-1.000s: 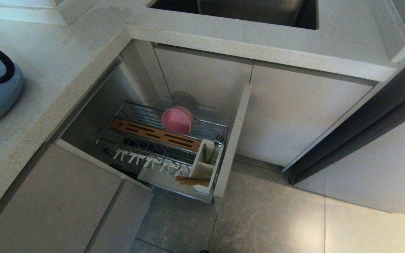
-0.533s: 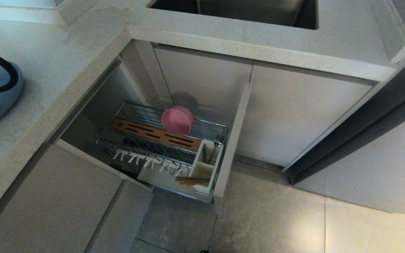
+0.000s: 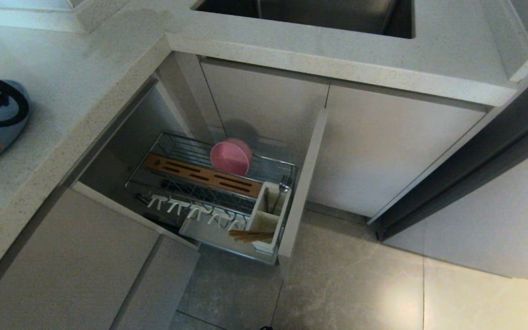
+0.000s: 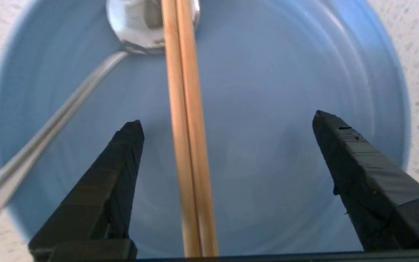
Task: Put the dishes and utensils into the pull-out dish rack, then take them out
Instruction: Pick up the chopsticks and place it in the cupboard
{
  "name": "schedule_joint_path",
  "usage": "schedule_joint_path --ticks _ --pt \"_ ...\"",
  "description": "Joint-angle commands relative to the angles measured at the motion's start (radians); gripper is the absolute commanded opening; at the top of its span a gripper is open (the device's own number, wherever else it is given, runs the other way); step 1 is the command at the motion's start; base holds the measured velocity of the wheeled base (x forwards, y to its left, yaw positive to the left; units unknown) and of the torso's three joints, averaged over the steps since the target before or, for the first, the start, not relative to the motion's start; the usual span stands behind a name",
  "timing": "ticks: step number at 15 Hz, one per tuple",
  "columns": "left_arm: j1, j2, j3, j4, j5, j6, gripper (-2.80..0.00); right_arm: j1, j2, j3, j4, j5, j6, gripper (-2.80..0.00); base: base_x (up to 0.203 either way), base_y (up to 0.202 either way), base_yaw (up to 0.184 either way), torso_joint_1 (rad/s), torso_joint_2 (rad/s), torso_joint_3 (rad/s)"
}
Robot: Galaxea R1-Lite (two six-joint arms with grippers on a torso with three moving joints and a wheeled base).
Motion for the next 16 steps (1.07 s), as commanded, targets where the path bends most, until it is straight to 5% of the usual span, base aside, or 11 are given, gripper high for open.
schedule_joint_path --ticks 1,8,9,16 --pt "0.001 0.011 0.0 0.003 -0.006 -0.006 0.0 0.0 -0.001 0.0 0.0 0.0 0.001 -2.8 0.0 0.0 0.0 0.0 0.0 0.0" --pt "0.003 0.016 0.0 0.003 -0.008 -0.009 0.0 0.0 -0.001 0.0 0.0 0.0 0.001 -2.8 0.0 0.0 0.0 0.0 0.0 0.0" --pt "0.003 0.016 0.0 0.003 -0.009 -0.009 -2.8 0.0 -0.001 0.0 0.0 0.0 0.0 -2.8 0.0 0.0 0.0 0.0 0.0 0.0" --pt "0.001 0.014 0.006 0.009 -0.009 -0.027 -2.8 0.0 -0.001 0.0 0.0 0.001 0.001 -2.8 0.0 0.0 0.0 0.0 0.0 0.0"
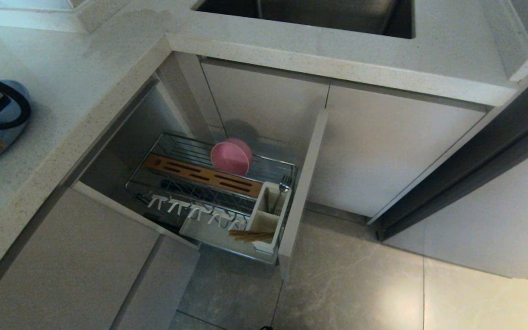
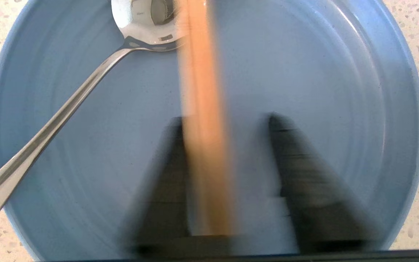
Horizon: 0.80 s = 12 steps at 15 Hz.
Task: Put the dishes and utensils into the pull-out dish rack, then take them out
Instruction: Pick up the chopsticks and place it in the cupboard
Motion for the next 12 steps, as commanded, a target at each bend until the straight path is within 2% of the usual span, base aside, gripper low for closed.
schedule_joint_path --ticks 1,8,10,12 --pt "0.0 0.001 0.002 0.004 0.003 -0.005 -2.8 0.0 -0.001 0.0 0.0 0.0 0.0 -2.8 0.0 0.0 0.0 0.0 0.0 0.0" --pt "0.0 -0.044 -0.011 0.003 0.006 0.002 -2.8 0.0 -0.001 0.0 0.0 0.0 0.0 -2.8 0.0 0.0 0.0 0.0 0.0 0.0" --pt "-0.001 -0.081 -0.029 0.003 0.007 0.014 -2.8 0.0 -0.001 0.0 0.0 0.0 0.0 -2.8 0.0 0.0 0.0 0.0 0.0 0.0" --pt "-0.005 -0.139 -0.059 0.001 0.007 0.052 -2.8 0.0 -0.001 0.0 0.0 0.0 0.0 -2.8 0.0 0.0 0.0 0.0 0.0 0.0"
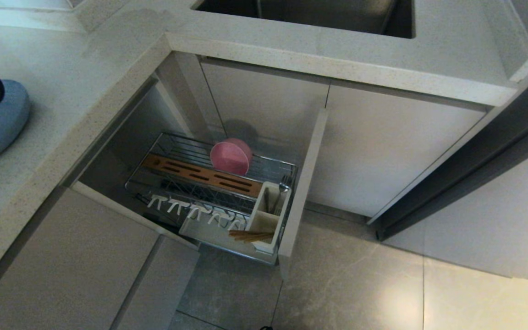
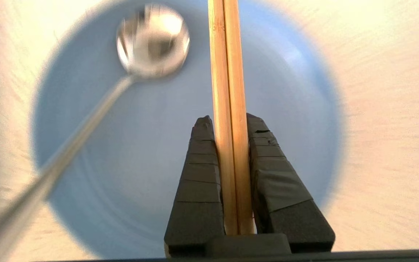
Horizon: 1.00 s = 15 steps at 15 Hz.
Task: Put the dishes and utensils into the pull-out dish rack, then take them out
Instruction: Pick up the chopsticks and place it in the cupboard
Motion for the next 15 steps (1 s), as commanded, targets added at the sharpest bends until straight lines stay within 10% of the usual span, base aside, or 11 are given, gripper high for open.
schedule_joint_path --ticks 1,10,15 --pt "-0.003 -0.088 -0.041 -0.002 0.004 0.04 -2.8 0.0 -0.001 0.0 0.0 0.0 -0.001 -2.8 0.0 0.0 0.0 0.0 0.0 0.0" --pt "-0.296 -0.337 -0.118 -0.016 -0.007 0.478 -2.8 0.0 -0.001 0.0 0.0 0.0 -0.001 -2.8 0.0 0.0 0.0 0.0 0.0 0.0" --pt "-0.353 -0.386 -0.069 0.052 -0.281 0.692 -2.8 0.0 -0.001 0.0 0.0 0.0 0.0 -2.8 0.0 0.0 0.0 0.0 0.0 0.0"
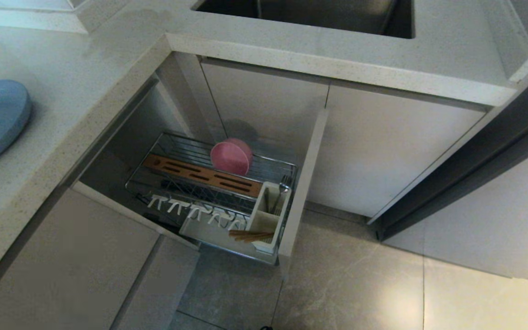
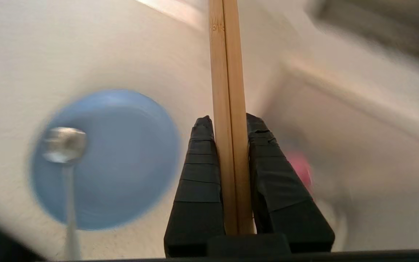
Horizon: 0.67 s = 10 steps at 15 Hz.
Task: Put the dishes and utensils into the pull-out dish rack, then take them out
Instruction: Pick up the chopsticks and place it in the cupboard
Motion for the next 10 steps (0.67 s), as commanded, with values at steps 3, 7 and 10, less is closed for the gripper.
schedule_joint_path --ticks 3,7,10 --pt "-0.014 -0.028 0.074 0.177 -0.295 0.089 -2.8 0.0 -0.001 0.0 0.0 0.0 0.0 -2.8 0.0 0.0 0.0 0.0 0.0 0.0" --pt "-0.015 0.006 0.148 0.337 -0.426 0.178 -2.8 0.0 -0.001 0.0 0.0 0.0 0.0 -2.8 0.0 0.0 0.0 0.0 0.0 0.0" --pt "-0.015 0.069 0.15 0.527 -0.468 0.282 -2.8 0.0 -0.001 0.0 0.0 0.0 0.0 -2.8 0.0 0.0 0.0 0.0 0.0 0.0"
